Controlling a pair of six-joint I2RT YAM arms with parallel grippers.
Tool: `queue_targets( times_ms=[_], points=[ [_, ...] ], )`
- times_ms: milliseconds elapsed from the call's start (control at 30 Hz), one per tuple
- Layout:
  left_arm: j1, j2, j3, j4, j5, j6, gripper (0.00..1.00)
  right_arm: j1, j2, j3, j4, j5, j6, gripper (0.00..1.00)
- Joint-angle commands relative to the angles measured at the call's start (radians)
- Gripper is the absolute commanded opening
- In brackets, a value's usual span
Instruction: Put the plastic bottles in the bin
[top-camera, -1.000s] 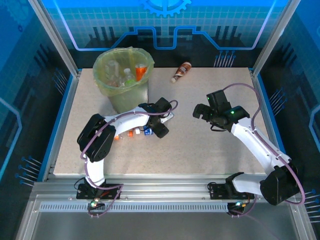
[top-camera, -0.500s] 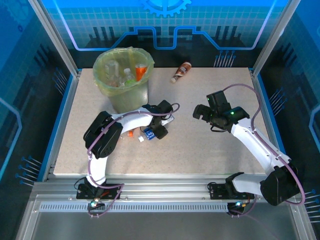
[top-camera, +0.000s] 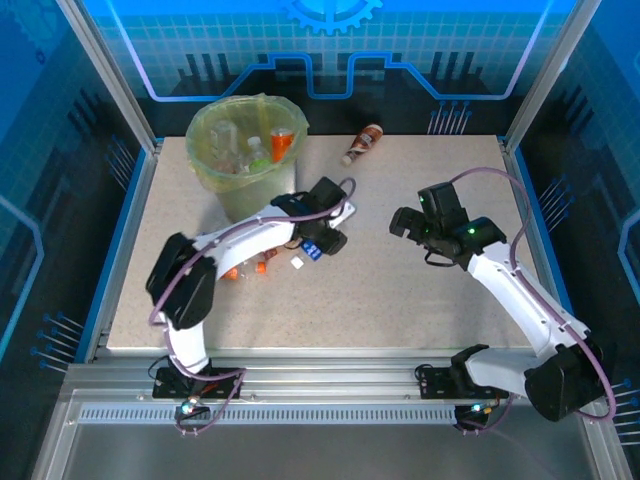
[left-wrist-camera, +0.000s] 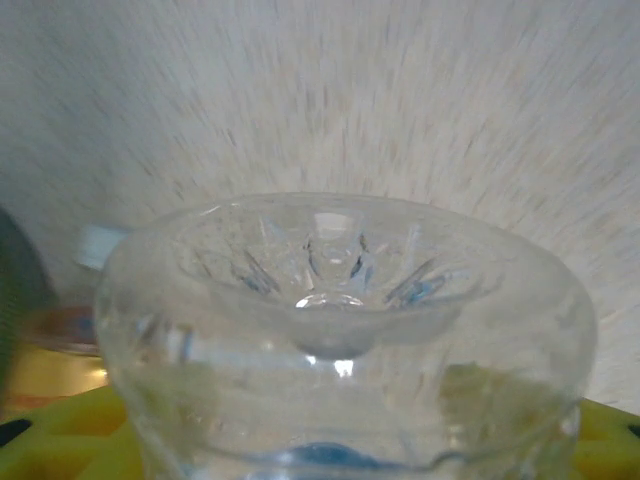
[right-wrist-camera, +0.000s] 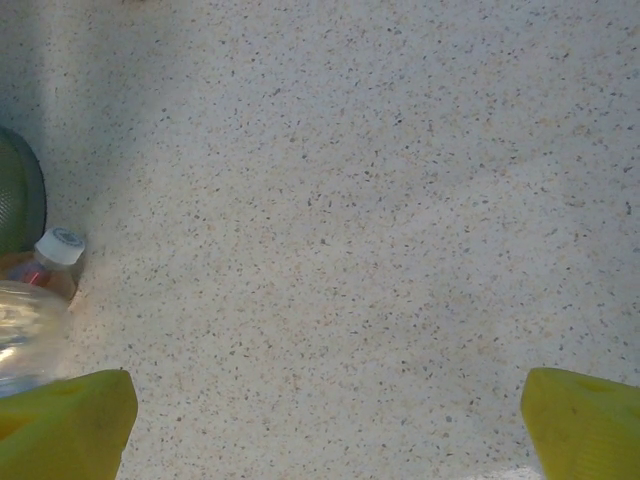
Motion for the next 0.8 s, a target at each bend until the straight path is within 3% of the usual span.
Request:
queue_targets(
  times_ms=[0, 167, 367, 567, 767],
  points=[
    [-0.004, -0.152, 0.087, 0.030, 0.041, -0.065, 0.51, -0.008, -0.015, -0.013, -0.016, 0.030, -0.004, 1.00],
    [0.040, -0.247, 0.171, 0.044, 0.057, -0.121, 0.50, -0.001, -0.015, -0.012, -0.016, 0.036, -0.011, 1.00],
    [0.192, -0.292, 0.277, 0.082, 0.106, -0.170, 0.47, 0.013, -0.016, -0.011, -0.005, 0.038, -0.021, 1.00],
    [0.367, -0.263, 0.358, 0.132, 0.124, -0.201, 0.44, 0.033, -0.010, -0.007, 0.001, 0.045, -0.027, 1.00],
    [0.483, -0.162, 0.471, 0.096, 0.140, -0.199, 0.44, 0.050, 0.007, 0.011, 0.000, 0.047, -0.030, 1.00]
  ],
)
